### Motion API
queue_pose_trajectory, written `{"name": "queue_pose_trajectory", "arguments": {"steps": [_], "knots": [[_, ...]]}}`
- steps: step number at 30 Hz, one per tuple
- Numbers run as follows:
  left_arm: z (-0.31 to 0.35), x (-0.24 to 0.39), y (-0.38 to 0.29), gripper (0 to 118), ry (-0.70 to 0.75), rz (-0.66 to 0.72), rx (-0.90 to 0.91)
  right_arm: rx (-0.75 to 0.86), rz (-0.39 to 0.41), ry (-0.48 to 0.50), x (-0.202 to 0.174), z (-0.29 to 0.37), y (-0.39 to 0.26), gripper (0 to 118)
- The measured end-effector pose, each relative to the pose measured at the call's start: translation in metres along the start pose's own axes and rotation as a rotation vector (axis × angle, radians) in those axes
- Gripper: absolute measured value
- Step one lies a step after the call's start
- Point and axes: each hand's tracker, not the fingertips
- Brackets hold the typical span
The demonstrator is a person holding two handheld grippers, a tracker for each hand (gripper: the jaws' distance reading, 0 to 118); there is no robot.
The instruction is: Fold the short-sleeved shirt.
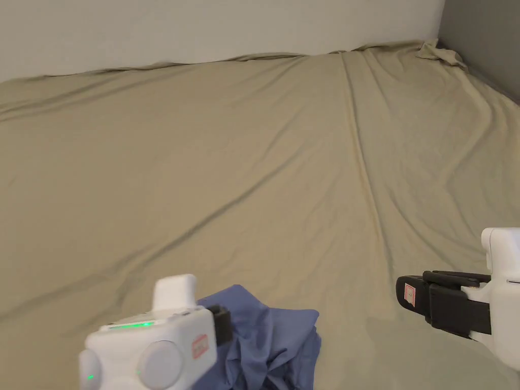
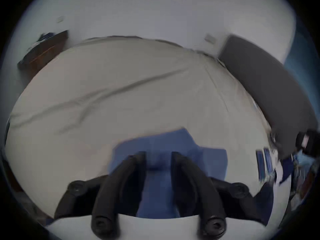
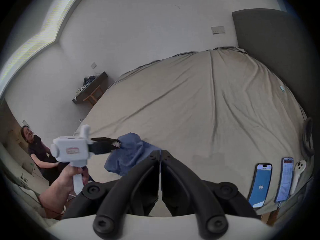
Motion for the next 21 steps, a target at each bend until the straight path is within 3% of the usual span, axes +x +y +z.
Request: {"name": "queue_pose_trajectory", "arguments": {"steps": [2, 4, 7, 10, 13, 17, 21], "knots": [[-0.024, 0.032, -0.015, 30, -0.047, -0.095, -0.051, -0.011, 0.006, -0.003, -0.001, 0.002, -0.001, 4], [-0.051, 0.065, -0.031, 30, 0.017, -0.192, -0.129, -0.014, 0.014, -0.017, -0.001, 0.006, -0.002, 4], [-0.053, 0.099, -0.046, 30, 0.038, -0.261, -0.058, -0.013, 0.009, -0.02, 0.0, 0.012, -0.002, 4], [-0.036, 0.118, -0.045, 30, -0.243, -0.191, -0.13, -0.01, 0.001, -0.004, 0.001, 0.014, -0.002, 4], [-0.024, 0.134, -0.054, 30, -0.308, -0.24, -0.147, -0.006, 0.005, 0.015, -0.003, 0.01, 0.003, 4], [0.012, 0.092, -0.043, 29, -0.398, -0.102, -0.122, 0.007, 0.002, 0.103, -0.014, -0.003, 0.01, 4], [0.061, 0.002, -0.03, 30, -0.251, 0.002, -0.021, -0.048, -0.038, 0.228, -0.031, -0.048, 0.017, 4]]}}
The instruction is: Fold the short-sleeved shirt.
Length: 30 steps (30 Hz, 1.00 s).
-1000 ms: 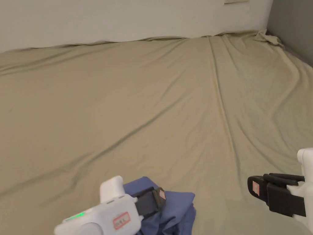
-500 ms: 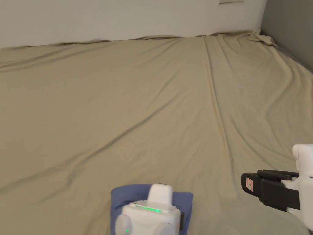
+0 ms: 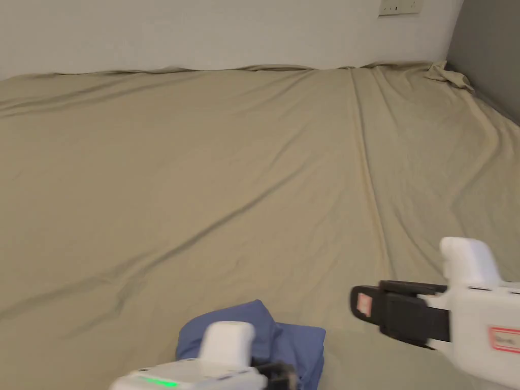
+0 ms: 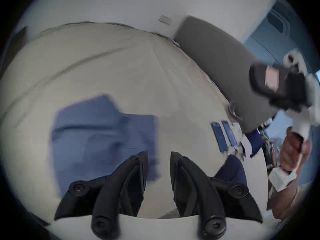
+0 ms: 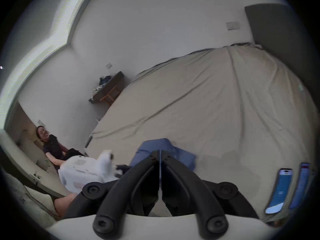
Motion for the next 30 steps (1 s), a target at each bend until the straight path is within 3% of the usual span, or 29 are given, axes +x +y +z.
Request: {"name": "queue_pose_trajectory", "arguments": {"steps": [3, 5, 8, 10, 12, 14, 15, 17, 19, 20, 21, 22, 24, 28, 30], "knots": [[0.043, -0.054, 0.002, 30, 0.169, 0.059, 0.047, -0.158, -0.02, 0.129, -0.009, -0.072, -0.003, 4], [0.06, -0.078, 0.0, 29, 0.257, 0.081, 0.063, -0.239, -0.032, 0.154, -0.016, -0.123, -0.009, 4], [0.07, -0.102, 0.0, 29, 0.292, 0.162, 0.079, -0.379, -0.113, 0.111, -0.011, -0.189, -0.023, 4], [0.065, -0.107, -0.001, 29, 0.284, 0.183, 0.069, -0.454, -0.108, -0.032, 0.002, -0.214, -0.038, 4], [0.057, -0.106, -0.002, 29, 0.277, 0.184, 0.062, -0.483, -0.067, -0.165, 0.023, -0.214, -0.053, 4], [0.047, -0.1, -0.002, 29, 0.251, 0.168, 0.052, -0.449, -0.062, -0.143, 0.044, -0.198, -0.063, 4], [0.041, -0.096, -0.001, 29, 0.235, 0.155, 0.047, -0.419, -0.124, -0.08, 0.056, -0.188, -0.064, 4], [0.031, -0.09, 0.003, 29, 0.2, 0.143, 0.045, -0.426, -0.209, -0.096, 0.067, -0.172, -0.067, 4], [0.02, -0.085, 0.007, 30, 0.159, 0.141, 0.045, -0.398, -0.128, -0.156, 0.065, -0.161, -0.068, 4], [0.014, -0.083, 0.01, 43, 0.148, 0.143, 0.052, -0.391, -0.081, -0.187, 0.063, -0.158, -0.07, 4], [0.007, -0.081, 0.012, 63, 0.14, 0.148, 0.065, -0.376, -0.054, -0.238, 0.062, -0.157, -0.074, 4], [0.002, -0.079, 0.012, 71, 0.136, 0.152, 0.07, -0.38, -0.071, -0.218, 0.065, -0.159, -0.078, 4], [-0.014, -0.079, 0.015, 71, 0.132, 0.15, 0.053, -0.369, -0.133, -0.192, 0.071, -0.16, -0.08, 4], [-0.04, -0.08, 0.016, 71, 0.162, 0.156, 0.015, -0.37, -0.113, -0.19, 0.071, -0.16, -0.082, 4], [-0.044, -0.076, 0.018, 71, 0.132, 0.18, 0.014, -0.364, -0.153, -0.175, 0.076, -0.16, -0.081, 4]]}}
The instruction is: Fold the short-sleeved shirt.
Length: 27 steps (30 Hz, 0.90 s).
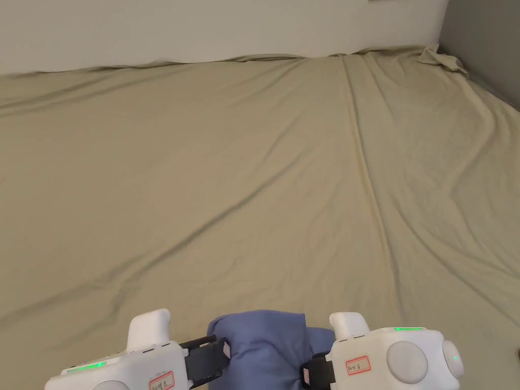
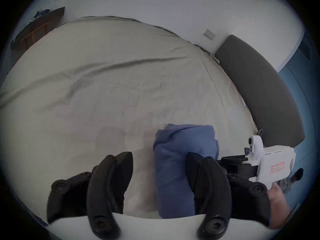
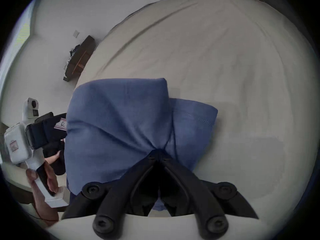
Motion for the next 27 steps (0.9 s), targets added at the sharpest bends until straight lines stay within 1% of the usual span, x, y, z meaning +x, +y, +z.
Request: {"name": "queue_pose_trajectory", "arguments": {"steps": [2, 5, 7, 10, 13, 14, 15, 16, 18, 19, 20, 21, 24, 25, 26, 27], "knots": [[0.003, 0.007, -0.001, 71, -0.046, 0.002, 0.015, 0.0, -0.015, 0.008, 0.003, -0.001, 0.0, 4], [0.011, 0.012, -0.006, 71, -0.139, -0.049, 0.013, 0.008, -0.016, 0.01, 0.004, -0.001, -0.002, 4], [0.01, 0.009, -0.01, 71, -0.125, -0.033, 0.013, 0.015, -0.015, 0.012, 0.004, 0.0, -0.003, 4], [-0.001, -0.002, -0.011, 71, -0.134, 0.056, -0.012, 0.017, -0.017, 0.021, 0.006, 0.0, -0.003, 4], [0.0, -0.017, -0.004, 71, -0.263, 0.201, -0.056, 0.016, -0.019, 0.029, 0.007, 0.0, -0.002, 4], [0.006, -0.021, -0.003, 71, -0.301, 0.249, -0.04, 0.016, -0.022, 0.033, 0.008, 0.0, -0.002, 4], [0.011, -0.023, -0.004, 71, -0.37, 0.263, -0.006, 0.017, -0.025, 0.035, 0.009, 0.0, -0.003, 4], [0.014, -0.025, -0.005, 72, -0.405, 0.27, 0.015, 0.017, -0.025, 0.035, 0.009, 0.0, -0.003, 4], [0.005, -0.022, -0.009, 72, -0.352, 0.222, -0.014, 0.017, -0.025, 0.035, 0.009, 0.0, -0.002, 4], [-0.002, -0.02, -0.01, 72, -0.303, 0.18, -0.06, 0.016, -0.024, 0.037, 0.009, 0.0, -0.002, 4], [-0.008, -0.017, -0.014, 72, -0.288, 0.151, -0.082, 0.014, -0.022, 0.038, 0.009, 0.0, -0.002, 4], [-0.015, -0.017, -0.016, 72, -0.304, 0.133, -0.076, 0.012, -0.019, 0.039, 0.009, 0.0, -0.001, 4], [-0.03, -0.019, -0.015, 72, -0.304, 0.172, -0.081, 0.01, -0.022, 0.045, 0.01, 0.0, -0.001, 4], [-0.031, -0.019, -0.011, 71, -0.319, 0.179, -0.094, 0.009, -0.022, 0.046, 0.01, -0.001, -0.001, 4], [-0.031, -0.016, -0.008, 56, -0.326, 0.155, -0.107, 0.009, -0.026, 0.049, 0.011, 0.0, 0.0, 4], [-0.03, -0.013, -0.009, 42, -0.297, 0.103, -0.116, 0.008, -0.029, 0.053, 0.012, -0.001, 0.0, 4]]}}
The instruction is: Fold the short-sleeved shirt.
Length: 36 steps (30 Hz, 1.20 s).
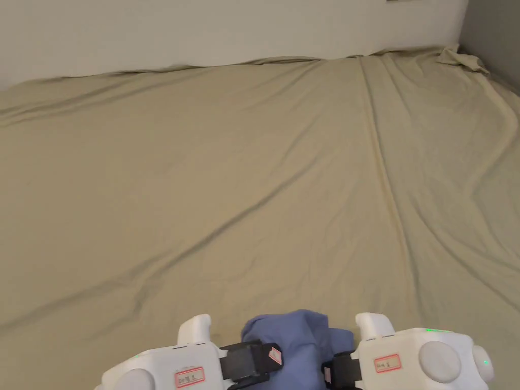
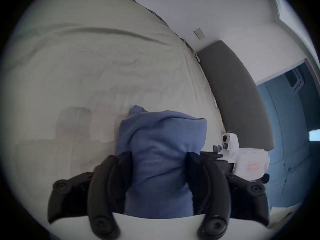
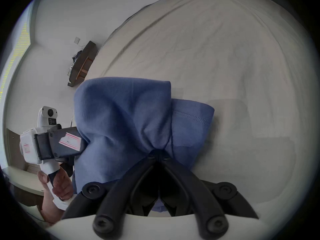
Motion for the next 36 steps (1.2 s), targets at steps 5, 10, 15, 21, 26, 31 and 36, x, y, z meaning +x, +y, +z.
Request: {"name": "queue_pose_trajectory", "arguments": {"steps": [5, 10, 15, 21, 26, 31, 36], "knots": [[0.018, 0.014, -0.009, 36, 0.042, -0.065, 0.018, 0.022, 0.005, 0.029, 0.0, 0.008, -0.003, 4], [0.041, 0.003, -0.017, 34, -0.002, 0.034, 0.079, 0.201, -0.015, 0.244, 0.002, 0.051, -0.012, 4], [0.068, 0.003, -0.01, 32, 0.071, 0.036, 0.079, 0.445, 0.234, 0.297, -0.013, 0.133, -0.02, 4], [0.178, -0.054, 0.027, 31, 0.187, 0.082, 0.159, 0.548, 0.324, 0.265, -0.026, 0.191, -0.021, 4], [0.276, -0.145, 0.055, 31, 0.489, 0.161, 0.197, 0.562, 0.372, 0.188, -0.053, 0.2, -0.017, 4], [0.332, -0.198, 0.072, 31, 0.628, 0.21, 0.161, 0.483, 0.469, 0.261, -0.09, 0.188, -0.018, 4], [0.338, -0.242, 0.087, 31, 0.726, 0.247, 0.111, 0.404, 0.583, 0.203, -0.119, 0.164, -0.026, 4]]}}
